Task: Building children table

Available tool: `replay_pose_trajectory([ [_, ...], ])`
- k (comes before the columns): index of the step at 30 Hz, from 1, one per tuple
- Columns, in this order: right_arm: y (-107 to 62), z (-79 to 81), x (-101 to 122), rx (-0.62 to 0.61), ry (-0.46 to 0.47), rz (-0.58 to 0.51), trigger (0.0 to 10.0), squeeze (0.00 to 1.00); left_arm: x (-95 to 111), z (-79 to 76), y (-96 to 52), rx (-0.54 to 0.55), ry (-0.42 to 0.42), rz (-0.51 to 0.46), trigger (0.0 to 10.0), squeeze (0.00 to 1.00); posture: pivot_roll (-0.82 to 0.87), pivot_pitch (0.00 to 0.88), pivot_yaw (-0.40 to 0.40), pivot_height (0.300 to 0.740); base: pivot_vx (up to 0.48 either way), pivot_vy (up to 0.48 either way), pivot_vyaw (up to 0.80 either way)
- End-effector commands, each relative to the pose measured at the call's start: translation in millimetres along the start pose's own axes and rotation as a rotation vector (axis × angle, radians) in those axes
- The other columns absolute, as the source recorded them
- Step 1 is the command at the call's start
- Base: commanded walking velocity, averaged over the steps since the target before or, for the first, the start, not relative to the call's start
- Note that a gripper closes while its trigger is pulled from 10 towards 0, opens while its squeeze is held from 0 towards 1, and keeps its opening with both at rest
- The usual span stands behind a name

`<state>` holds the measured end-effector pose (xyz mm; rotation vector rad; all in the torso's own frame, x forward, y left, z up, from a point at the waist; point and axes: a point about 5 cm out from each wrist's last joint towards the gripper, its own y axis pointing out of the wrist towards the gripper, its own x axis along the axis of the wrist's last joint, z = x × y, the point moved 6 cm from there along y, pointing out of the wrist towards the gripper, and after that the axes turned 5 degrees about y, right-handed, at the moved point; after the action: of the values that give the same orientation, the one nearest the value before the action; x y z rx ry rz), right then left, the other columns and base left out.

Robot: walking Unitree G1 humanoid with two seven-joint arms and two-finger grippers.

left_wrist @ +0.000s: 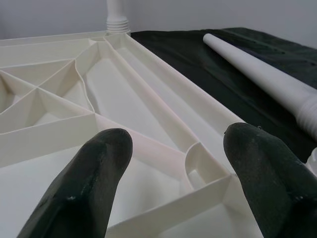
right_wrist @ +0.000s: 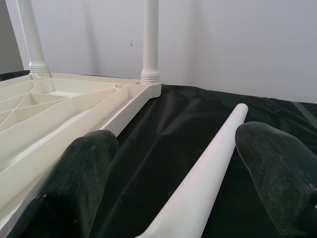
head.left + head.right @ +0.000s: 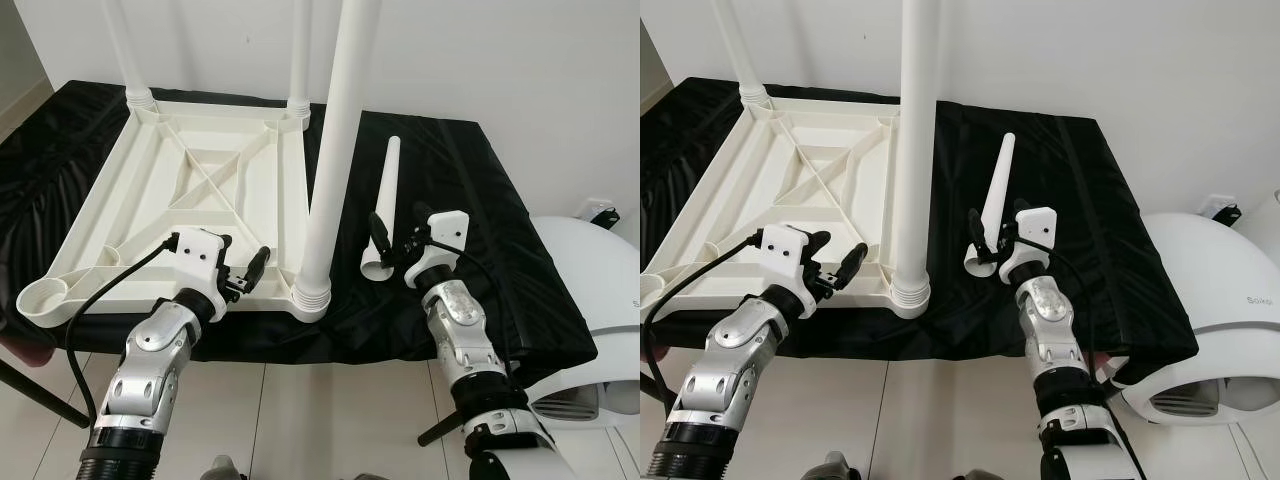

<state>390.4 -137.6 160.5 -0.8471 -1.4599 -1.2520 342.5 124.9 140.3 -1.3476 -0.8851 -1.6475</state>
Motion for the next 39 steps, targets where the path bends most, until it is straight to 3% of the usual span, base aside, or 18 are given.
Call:
replay_pose_trajectory([
  [1,-0.2,-4.1,-3,-0.015,0.007,0.013,10.0,0.0,-7,-6.4,0.6,-0.03,0.021,0.025,10.0,0.0,0.08,0.0,-0.052,0.74,0.0,0.0,0.0],
  [21,-0.2,-7.9,2,0.001,-0.022,-0.005,10.0,0.0,-10,-12.8,3.6,-0.098,0.079,0.039,10.0,0.0,0.06,0.0,-0.05,0.74,0.0,0.0,0.0],
  [26,0.5,-6.0,3,0.006,-0.024,-0.009,10.0,0.0,-15,-14.7,6.8,-0.141,0.177,0.063,10.0,0.0,0.06,0.0,-0.045,0.74,0.0,0.0,0.0],
  [39,-1.4,-4.5,4,0.009,-0.023,-0.009,10.0,0.0,-11,-17.2,10.2,-0.167,0.17,0.052,10.0,0.0,0.05,0.003,-0.052,0.74,0.0,0.0,0.0],
])
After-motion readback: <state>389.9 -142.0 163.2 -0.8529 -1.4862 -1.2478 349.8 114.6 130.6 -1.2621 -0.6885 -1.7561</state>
